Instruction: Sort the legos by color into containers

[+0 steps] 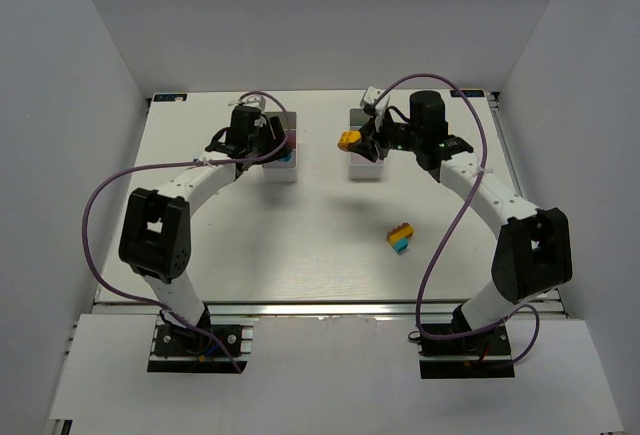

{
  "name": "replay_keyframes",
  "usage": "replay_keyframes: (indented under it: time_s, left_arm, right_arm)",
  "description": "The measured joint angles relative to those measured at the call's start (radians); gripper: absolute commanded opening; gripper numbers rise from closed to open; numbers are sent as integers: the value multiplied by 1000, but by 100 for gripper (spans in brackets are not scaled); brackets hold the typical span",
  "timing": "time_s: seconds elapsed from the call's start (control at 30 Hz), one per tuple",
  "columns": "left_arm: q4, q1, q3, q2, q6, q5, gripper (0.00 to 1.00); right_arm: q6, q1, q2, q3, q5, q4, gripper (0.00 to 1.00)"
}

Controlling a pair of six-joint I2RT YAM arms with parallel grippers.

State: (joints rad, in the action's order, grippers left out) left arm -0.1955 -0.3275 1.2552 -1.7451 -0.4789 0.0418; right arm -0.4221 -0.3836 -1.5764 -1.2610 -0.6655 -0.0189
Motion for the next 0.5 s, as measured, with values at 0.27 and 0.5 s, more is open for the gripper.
replay_keyframes:
  time_s: [0.27, 0.5]
  left_arm:
    - [0, -14, 0, -2, 0, -45, 56]
    - [0, -17, 0, -2, 0, -84, 61]
  right_arm:
    - [5, 4, 8, 3, -10, 0, 2]
    - [14, 5, 20, 16, -19, 13, 3]
